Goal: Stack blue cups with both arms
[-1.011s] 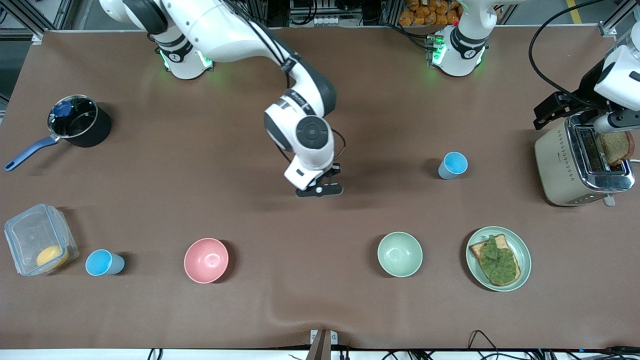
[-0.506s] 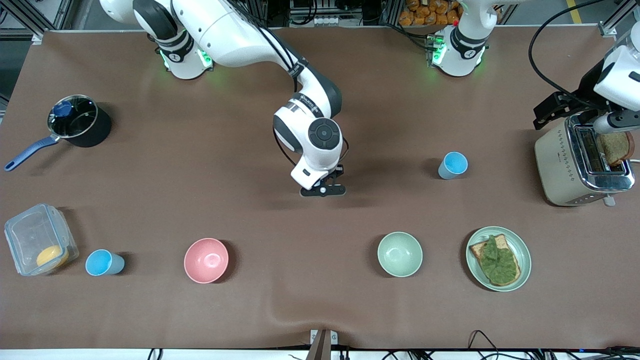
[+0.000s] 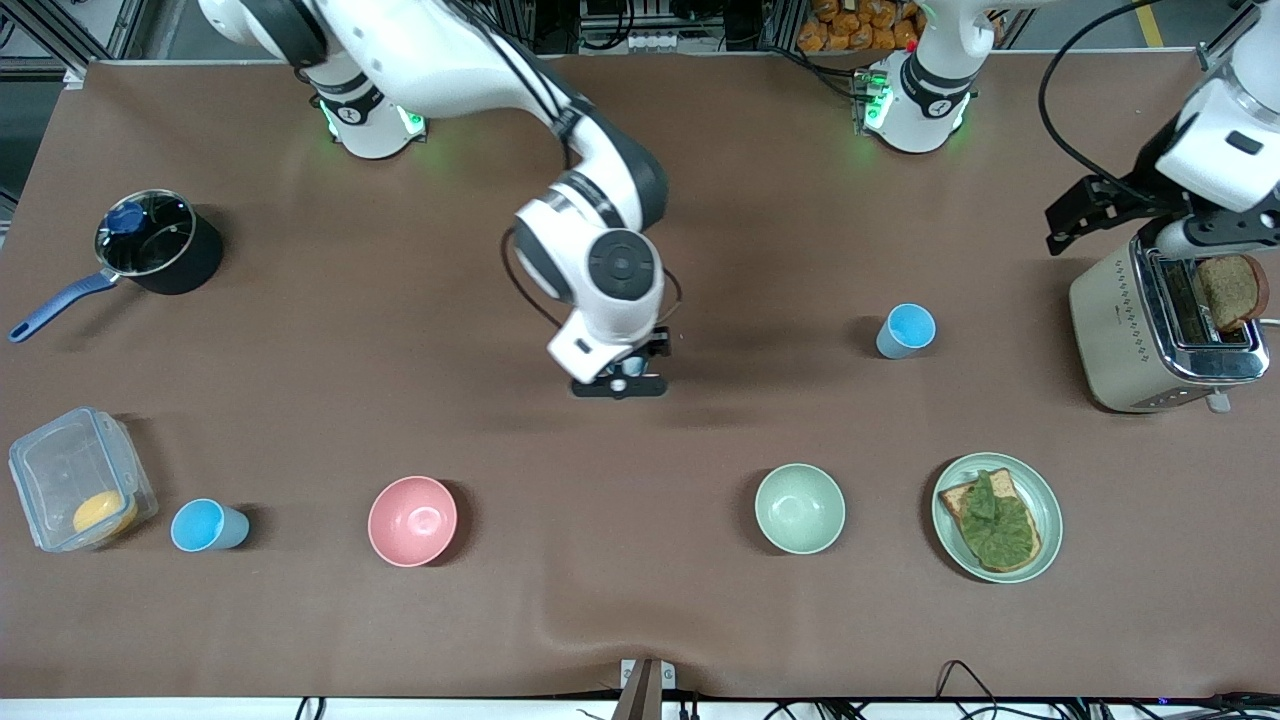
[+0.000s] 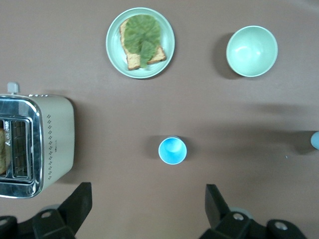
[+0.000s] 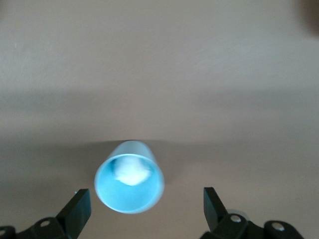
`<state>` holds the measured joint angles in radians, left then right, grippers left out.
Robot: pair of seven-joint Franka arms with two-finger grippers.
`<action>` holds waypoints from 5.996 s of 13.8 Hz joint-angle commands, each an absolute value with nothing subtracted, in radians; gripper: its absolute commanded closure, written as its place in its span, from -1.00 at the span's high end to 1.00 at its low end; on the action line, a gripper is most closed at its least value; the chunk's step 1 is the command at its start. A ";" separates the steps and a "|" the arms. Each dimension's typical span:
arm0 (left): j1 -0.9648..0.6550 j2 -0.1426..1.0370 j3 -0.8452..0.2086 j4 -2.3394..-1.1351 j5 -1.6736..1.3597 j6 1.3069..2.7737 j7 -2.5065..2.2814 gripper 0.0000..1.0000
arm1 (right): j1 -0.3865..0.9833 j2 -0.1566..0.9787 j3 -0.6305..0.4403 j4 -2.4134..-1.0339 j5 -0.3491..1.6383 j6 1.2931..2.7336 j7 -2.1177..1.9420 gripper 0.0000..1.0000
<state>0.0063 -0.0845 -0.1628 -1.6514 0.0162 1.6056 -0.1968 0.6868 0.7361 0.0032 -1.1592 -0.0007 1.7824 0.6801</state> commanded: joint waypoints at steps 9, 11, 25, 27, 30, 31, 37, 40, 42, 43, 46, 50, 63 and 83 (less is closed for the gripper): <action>-0.003 0.006 -0.219 -1.597 0.014 1.595 -0.215 1.00 | 0.305 0.491 0.021 -1.296 0.040 1.707 0.249 1.00; -0.026 0.031 -0.227 -1.597 0.009 1.601 -0.216 1.00 | 0.252 0.460 0.020 -1.293 0.041 1.669 0.174 1.00; -0.098 0.244 -0.218 -1.689 0.058 1.735 -0.202 1.00 | -0.052 0.230 0.017 -1.296 0.009 1.516 0.049 1.00; -0.100 0.239 -0.218 -1.800 0.049 1.855 -0.254 1.00 | -0.052 0.238 0.018 -1.295 0.008 1.525 0.049 1.00; -0.097 0.184 -0.218 -2.018 0.012 2.076 -0.279 1.00 | -0.055 0.242 0.018 -1.298 0.009 1.526 0.049 1.00; -0.095 0.164 -0.218 -2.079 0.012 2.133 -0.290 1.00 | -0.055 0.242 0.018 -1.298 0.009 1.531 0.049 1.00; -0.092 0.153 -0.219 -2.233 -0.024 2.263 -0.314 1.00 | -0.057 0.244 0.018 -1.299 0.011 1.537 0.032 1.00; -0.094 0.158 -0.219 -2.275 -0.038 2.324 -0.313 1.00 | -0.057 0.242 0.018 -1.298 0.011 1.526 0.032 1.00; -0.092 0.161 -0.219 -2.278 -0.038 2.329 -0.313 1.00 | -0.052 0.239 0.018 -1.298 0.009 1.525 0.034 1.00; -0.092 0.164 -0.219 -2.284 -0.038 2.332 -0.311 1.00 | -0.051 0.235 0.018 -1.298 0.008 1.520 0.031 1.00; -0.084 0.207 -0.219 -2.304 -0.037 2.353 -0.299 0.65 | -0.057 0.186 0.018 -1.305 0.008 1.433 0.032 1.00; -0.083 0.199 -0.219 -2.312 -0.038 2.347 -0.295 -0.22 | -0.092 0.126 0.018 -1.392 0.020 1.515 0.034 1.00; -0.116 0.158 -0.251 -2.100 -0.038 2.175 -0.268 -1.00 | -0.087 0.089 0.025 -1.459 0.023 1.583 0.034 1.00; -0.586 0.400 -0.207 -1.566 -0.204 2.019 -0.558 -1.00 | -0.091 0.095 0.025 -1.463 0.026 1.582 0.037 1.00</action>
